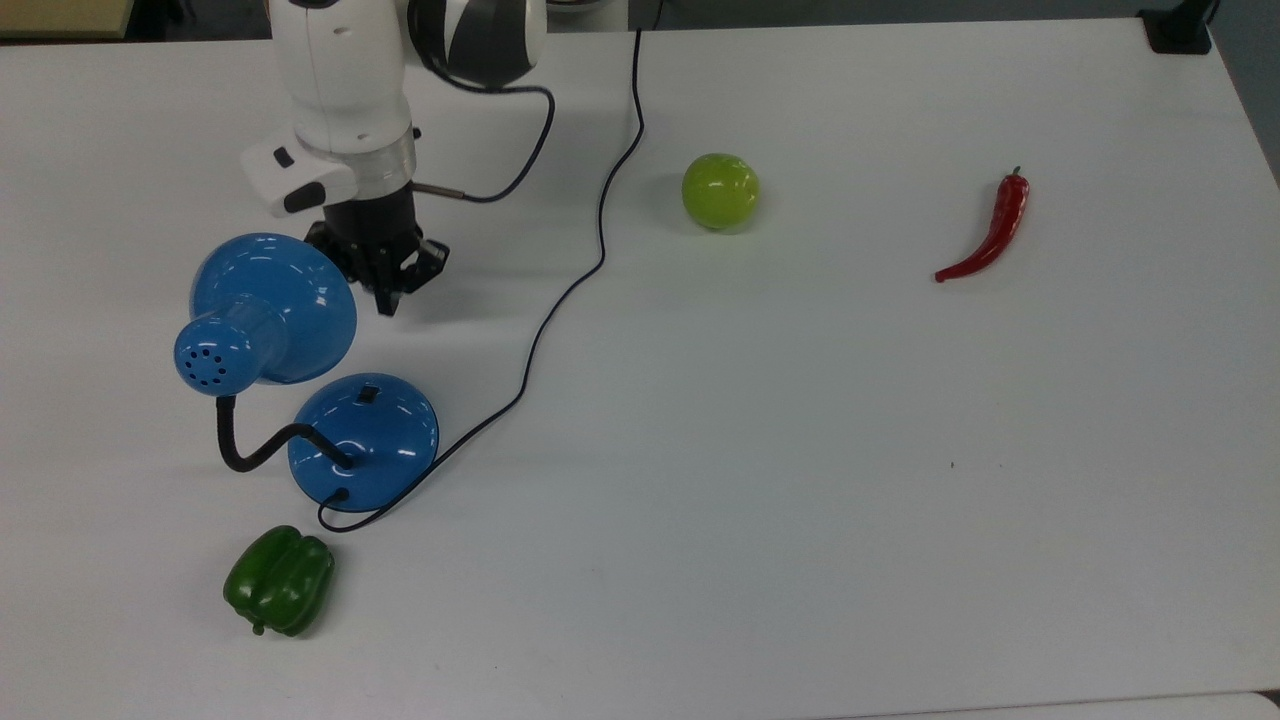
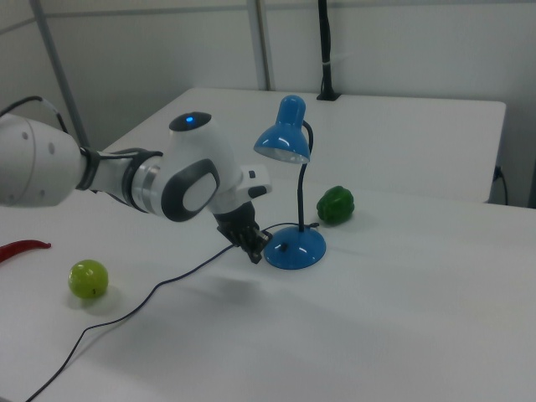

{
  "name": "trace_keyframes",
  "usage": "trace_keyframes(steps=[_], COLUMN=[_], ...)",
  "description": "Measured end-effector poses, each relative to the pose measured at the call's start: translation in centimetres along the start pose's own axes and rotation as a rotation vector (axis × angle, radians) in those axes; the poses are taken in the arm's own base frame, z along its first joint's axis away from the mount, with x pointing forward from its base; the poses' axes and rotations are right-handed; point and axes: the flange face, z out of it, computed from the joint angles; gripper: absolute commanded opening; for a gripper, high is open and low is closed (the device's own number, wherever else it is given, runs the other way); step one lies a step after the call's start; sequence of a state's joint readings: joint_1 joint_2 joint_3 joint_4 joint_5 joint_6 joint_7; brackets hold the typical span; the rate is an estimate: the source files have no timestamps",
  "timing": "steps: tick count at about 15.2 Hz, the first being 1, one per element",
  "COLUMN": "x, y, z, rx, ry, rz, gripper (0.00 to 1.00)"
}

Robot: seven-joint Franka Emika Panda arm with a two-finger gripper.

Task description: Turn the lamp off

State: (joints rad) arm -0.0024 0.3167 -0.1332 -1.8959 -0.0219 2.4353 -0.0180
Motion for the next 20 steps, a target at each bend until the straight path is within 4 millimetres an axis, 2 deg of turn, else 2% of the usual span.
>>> trace_keyframes(steps=[1,3,4,5,6,7,8,9,13,18,20], x=[-0.4,-1.1,-1.7,-2.3,-2.8,-3.2,-3.6,-4.0,-4.8,-3.9,-3.4], y=[-0.2,-0.4,-0.4,-0.3,-0.1,0.0,0.0,-0.2,-2.4,-4.3,-5.7], z=[-0.8,-2.7,-4.1,-5.7,-7.4,-9.2,-11.0,-12.6,-17.7,-24.4,-26.4], rx=[-0.002,0.003,0.006,0.010,0.014,0.018,0.023,0.028,0.060,0.127,0.145], ry=[-0.034,-0.099,-0.135,-0.172,-0.196,-0.209,-0.216,-0.220,-0.226,-0.205,-0.175], rz=[-0.009,-0.014,-0.013,-0.012,-0.010,-0.008,-0.008,-0.012,-0.032,0.001,0.007], gripper=[0.10,0.36,0.54,0.68,0.72,0.81,0.96,1.00,1.00,1.00,1.00])
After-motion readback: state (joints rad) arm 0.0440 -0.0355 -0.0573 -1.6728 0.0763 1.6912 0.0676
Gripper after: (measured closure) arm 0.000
